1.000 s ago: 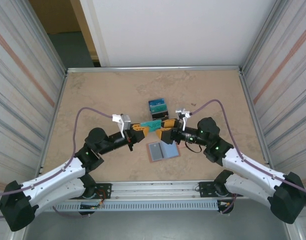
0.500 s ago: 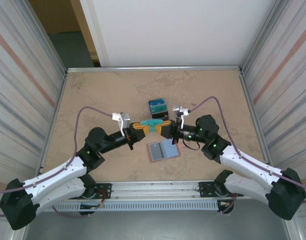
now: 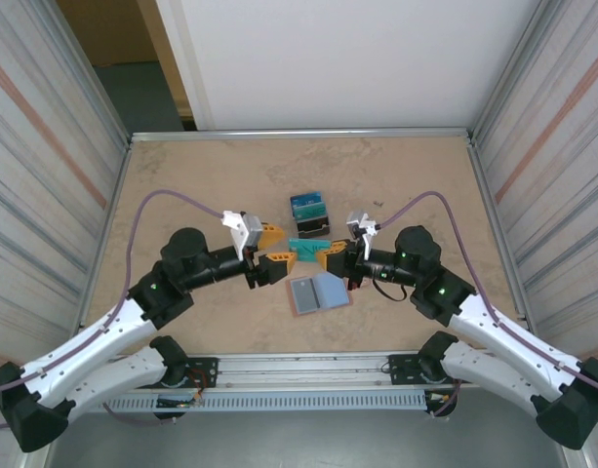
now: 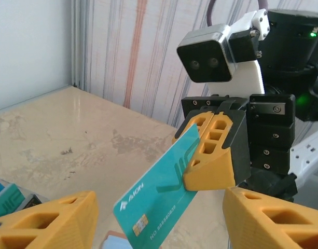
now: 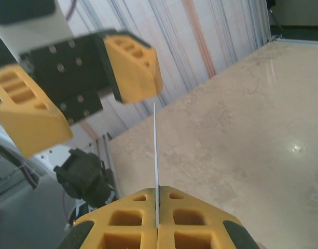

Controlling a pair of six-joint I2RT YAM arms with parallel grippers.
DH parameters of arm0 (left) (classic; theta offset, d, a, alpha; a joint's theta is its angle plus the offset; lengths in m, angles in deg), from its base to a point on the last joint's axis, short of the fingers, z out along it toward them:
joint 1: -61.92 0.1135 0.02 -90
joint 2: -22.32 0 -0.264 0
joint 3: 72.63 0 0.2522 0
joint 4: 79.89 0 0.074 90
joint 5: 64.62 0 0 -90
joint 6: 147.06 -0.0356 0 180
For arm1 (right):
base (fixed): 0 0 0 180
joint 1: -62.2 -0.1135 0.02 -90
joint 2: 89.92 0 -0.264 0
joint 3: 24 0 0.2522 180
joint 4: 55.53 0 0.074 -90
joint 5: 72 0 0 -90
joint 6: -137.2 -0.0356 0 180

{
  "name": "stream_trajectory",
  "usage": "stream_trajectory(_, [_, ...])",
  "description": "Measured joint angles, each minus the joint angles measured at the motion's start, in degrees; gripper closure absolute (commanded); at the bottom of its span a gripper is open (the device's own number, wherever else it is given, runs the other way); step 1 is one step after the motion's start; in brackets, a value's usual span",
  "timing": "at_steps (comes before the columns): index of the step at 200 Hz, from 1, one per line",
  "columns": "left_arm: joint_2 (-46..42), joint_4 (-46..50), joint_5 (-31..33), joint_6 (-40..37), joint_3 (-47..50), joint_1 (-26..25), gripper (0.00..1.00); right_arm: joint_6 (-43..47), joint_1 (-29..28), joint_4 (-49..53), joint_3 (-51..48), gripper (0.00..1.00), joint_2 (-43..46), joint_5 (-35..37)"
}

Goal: Take the credit cards out of the card holder

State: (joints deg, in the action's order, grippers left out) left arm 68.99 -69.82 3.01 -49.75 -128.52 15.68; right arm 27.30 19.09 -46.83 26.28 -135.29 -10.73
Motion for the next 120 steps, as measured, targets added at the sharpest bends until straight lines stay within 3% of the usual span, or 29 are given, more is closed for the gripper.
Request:
stream_trajectory(27, [3.32,9.51,-1.18,-6.78,-6.56,0.0,0.38,3.67,0.0,6.56,1.95,1.0,0.26,-0.87])
stream_trajectory(98, [15.78,26.45,-8.37,-21.51,-17.92,0.0,0.6,7.63,0.0,13.53,3.85,1.0,0.24,-4.52])
stream_trajectory(120, [17.88,28.52,-11.17,-23.85,-18.67,0.0,0.76,8.28,0.0,14.25,4.13,1.0,-0.15,-5.07])
